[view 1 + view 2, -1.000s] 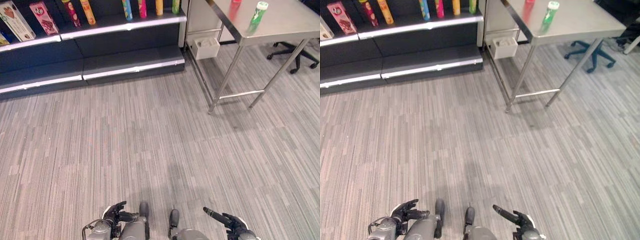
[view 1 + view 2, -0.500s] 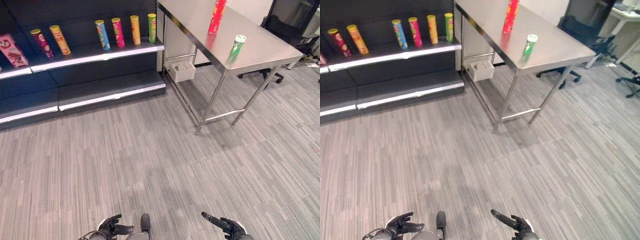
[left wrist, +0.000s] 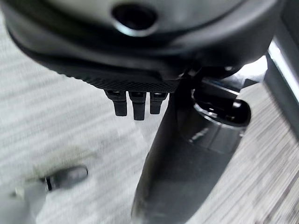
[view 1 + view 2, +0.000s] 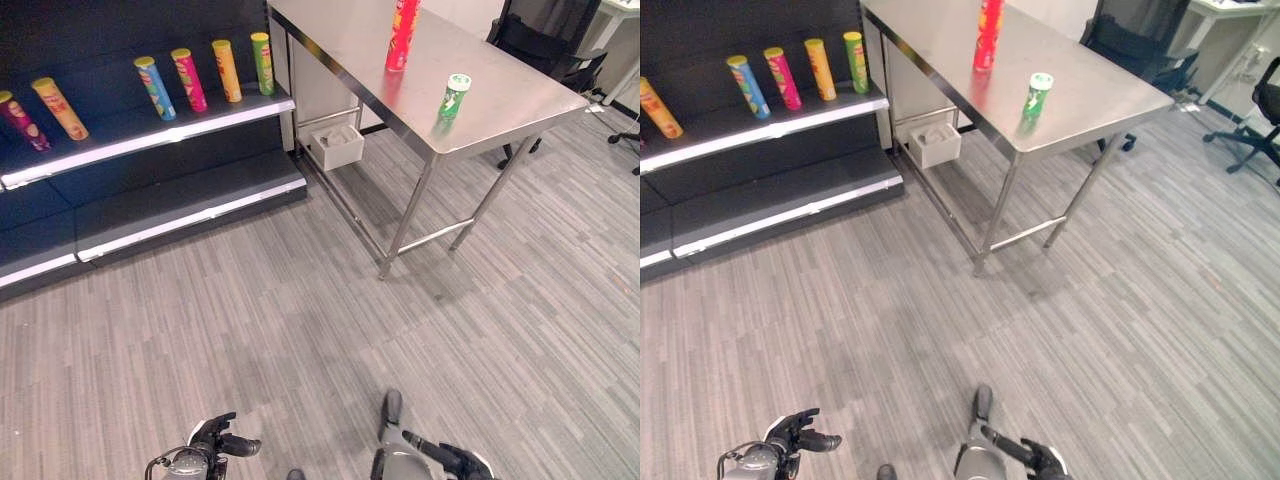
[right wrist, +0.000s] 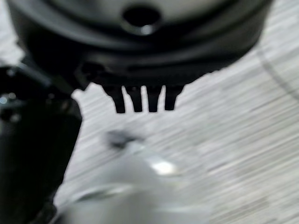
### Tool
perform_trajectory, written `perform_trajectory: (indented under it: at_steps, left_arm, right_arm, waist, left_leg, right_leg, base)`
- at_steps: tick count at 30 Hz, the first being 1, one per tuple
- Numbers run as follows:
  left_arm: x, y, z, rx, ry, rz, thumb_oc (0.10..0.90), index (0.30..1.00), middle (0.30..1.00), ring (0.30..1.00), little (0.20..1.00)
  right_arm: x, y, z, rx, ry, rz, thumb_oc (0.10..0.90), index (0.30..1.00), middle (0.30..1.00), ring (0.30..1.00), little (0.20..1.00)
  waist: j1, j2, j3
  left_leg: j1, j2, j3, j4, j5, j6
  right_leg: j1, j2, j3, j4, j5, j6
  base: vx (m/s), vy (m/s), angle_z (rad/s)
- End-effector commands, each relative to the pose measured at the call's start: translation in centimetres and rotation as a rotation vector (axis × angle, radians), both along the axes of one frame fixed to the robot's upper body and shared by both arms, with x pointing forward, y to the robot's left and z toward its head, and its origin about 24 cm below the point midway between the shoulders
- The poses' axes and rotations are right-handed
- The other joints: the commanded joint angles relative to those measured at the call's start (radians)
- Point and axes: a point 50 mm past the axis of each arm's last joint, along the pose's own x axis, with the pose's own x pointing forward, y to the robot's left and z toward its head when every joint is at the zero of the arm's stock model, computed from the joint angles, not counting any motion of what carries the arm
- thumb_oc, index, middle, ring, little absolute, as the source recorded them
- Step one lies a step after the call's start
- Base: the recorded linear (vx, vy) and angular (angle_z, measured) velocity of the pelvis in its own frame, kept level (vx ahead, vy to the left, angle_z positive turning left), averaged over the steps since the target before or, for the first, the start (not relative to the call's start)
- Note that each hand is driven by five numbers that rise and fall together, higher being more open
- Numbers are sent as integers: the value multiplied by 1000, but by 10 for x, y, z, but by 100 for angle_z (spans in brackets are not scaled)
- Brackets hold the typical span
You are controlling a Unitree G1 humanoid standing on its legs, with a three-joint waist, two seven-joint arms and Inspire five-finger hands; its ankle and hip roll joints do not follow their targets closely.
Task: Put the goods on the table back onto the shelves and tidy them up.
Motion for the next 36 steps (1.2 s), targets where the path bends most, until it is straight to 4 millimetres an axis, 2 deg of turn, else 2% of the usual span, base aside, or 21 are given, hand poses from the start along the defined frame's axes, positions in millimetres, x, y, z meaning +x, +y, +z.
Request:
perform_trajectory:
  at_steps: [1,4,5,6,7,8,10,11,12,14,15,16,17,19,23,27,30,31,34,35,36]
  left_arm:
    - [20,-1,9,26,-82,-80,800,900,900,900,900]
    - [18,-7,7,-4,-83,-49,800,900,900,900,900]
    - [18,-7,7,-5,-83,-49,800,900,900,900,900]
    - [19,-12,7,-34,-99,-19,800,900,900,900,900]
    - [19,-13,7,-34,-99,-19,800,900,900,900,900]
    - [19,-15,6,-41,-101,-23,800,900,900,900,900]
    - [21,-19,8,-62,-120,-27,800,900,900,900,900]
    - [24,-20,10,-67,-134,-31,800,900,900,900,900]
    - [26,-20,11,-66,-139,-34,800,900,900,900,900]
    - [29,-23,12,-69,-146,-47,800,900,900,900,900]
    - [29,-23,12,-69,-146,-47,800,900,900,900,900]
    - [29,-26,12,-72,-151,-67,800,900,900,900,900]
    - [28,-27,12,-72,-150,-78,800,900,900,900,900]
    - [29,-26,13,-70,-154,-76,800,900,900,900,900]
    - [21,-24,8,-59,-122,-73,800,900,900,900,900]
    - [5,-13,1,-23,-51,-50,800,900,900,900,900]
    - [3,-6,2,-11,-37,-38,800,900,900,900,900]
    - [6,-2,3,7,-38,-47,800,900,900,900,900]
    - [7,2,4,22,-32,-56,800,900,900,900,900]
    - [6,4,4,27,-29,-56,800,900,900,900,900]
    - [11,4,6,27,-46,-57,800,900,900,900,900]
  right_arm:
    - [32,-22,18,-84,-106,56,800,900,900,900,900]
    - [32,-27,20,-100,-105,73,800,900,900,900,900]
    - [32,-27,20,-100,-105,73,800,900,900,900,900]
    - [38,-31,24,-113,-127,79,800,900,900,900,900]
    - [38,-31,24,-113,-127,79,800,900,900,900,900]
    - [41,-34,26,-120,-141,77,800,900,900,900,900]
    - [47,-41,34,-131,-187,56,800,900,900,900,900]
    - [53,-44,39,-138,-219,45,800,900,900,900,900]
    - [53,-47,40,-146,-213,39,800,900,900,900,900]
    - [51,-48,39,-143,-206,31,800,900,900,900,900]
    - [51,-48,39,-143,-206,31,800,900,900,900,900]
    - [50,-50,39,-143,-205,23,800,900,900,900,900]
    - [48,-50,38,-149,-200,29,800,900,900,900,900]
    - [46,-49,36,-151,-188,31,800,900,900,900,900]
    - [41,-43,31,-141,-162,39,800,900,900,900,900]
    - [42,-33,27,-118,-149,56,800,900,900,900,900]
    - [48,-31,28,-106,-164,57,800,900,900,900,900]
    - [56,-31,32,-108,-188,63,800,900,900,900,900]
    - [58,-28,32,-103,-197,62,800,900,900,900,900]
    - [57,-28,31,-101,-193,58,800,900,900,900,900]
    - [52,-31,30,-106,-175,46,800,900,900,900,900]
  waist:
    - [9,17,-3]
    - [3,33,-9]
    - [1,34,-9]
    - [4,42,-6]
    - [2,43,-7]
    - [4,44,-7]
    - [20,40,20]
    - [23,28,42]
    - [30,26,57]
    - [40,32,61]
    - [38,29,58]
    - [46,35,50]
    - [62,51,46]
    - [82,74,49]
    - [79,74,23]
    - [91,52,-14]
    - [100,55,-5]
    - [77,57,33]
    - [71,64,47]
    - [69,64,42]
    - [65,59,33]
  left_leg:
    - [-9,26,-56,4,-3,-45]
    - [0,82,-81,27,-2,-63]
    - [-1,84,-83,28,-4,-63]
    - [-45,109,-97,124,6,-83]
    - [-50,110,-100,130,3,-84]
    - [-74,121,-103,192,28,-100]
    - [-180,138,-117,435,124,-126]
    - [-262,153,-116,576,200,-123]
    - [-312,165,-93,624,206,-112]
    - [-365,135,-83,554,150,-93]
    - [-367,131,-83,549,155,-92]
    - [-372,110,-61,400,115,-79]
    - [-386,86,-96,235,163,-83]
    - [-414,77,-144,100,272,-103]
    - [-337,73,-133,38,265,-97]
    - [-267,54,-71,29,199,-60]
    - [-236,40,-39,35,160,-25]
    - [-213,33,-22,32,153,0]
    - [-204,37,-14,29,147,9]
    - [-192,38,-12,24,138,6]
    - [-185,37,-17,18,129,-6]
  right_leg:
    - [111,19,-13,-12,141,13]
    - [133,49,-13,17,126,-11]
    - [133,50,-14,17,125,-12]
    - [150,63,-25,27,96,-34]
    - [149,63,-28,27,95,-34]
    - [170,77,-35,21,78,-50]
    - [250,110,-51,-7,28,-95]
    - [278,123,-53,-12,-2,-124]
    - [298,129,-54,-12,-29,-138]
    - [317,134,-47,-12,-47,-133]
    - [313,130,-48,-12,-47,-132]
    - [319,126,-42,-12,-56,-117]
    - [330,142,-32,-12,-66,-112]
    - [370,172,-17,-12,-92,-115]
    - [390,173,-1,-12,-97,-114]
    - [404,127,19,10,-92,-79]
    - [312,81,51,229,-93,-44]
    - [214,58,79,400,-14,-12]
    - [155,46,87,496,-18,-21]
    - [151,31,77,481,-23,-26]
    - [165,12,47,365,-41,-34]
  base:
    - [314,-234,15]
    - [219,-219,45]
    - [292,-385,47]
    - [116,-181,23]
    - [200,-299,23]
    - [186,-276,16]
    - [214,-419,16]
    - [179,-437,19]
    - [172,-347,15]
    - [153,-122,10]
    - [188,-9,15]
    - [228,51,-21]
    - [285,63,-30]
    - [303,77,-40]
    - [181,123,-35]
    - [119,210,-12]
    - [3,247,-43]
    - [-76,205,-67]
    - [-42,121,-34]
    - [129,6,28]
    - [126,-30,25]
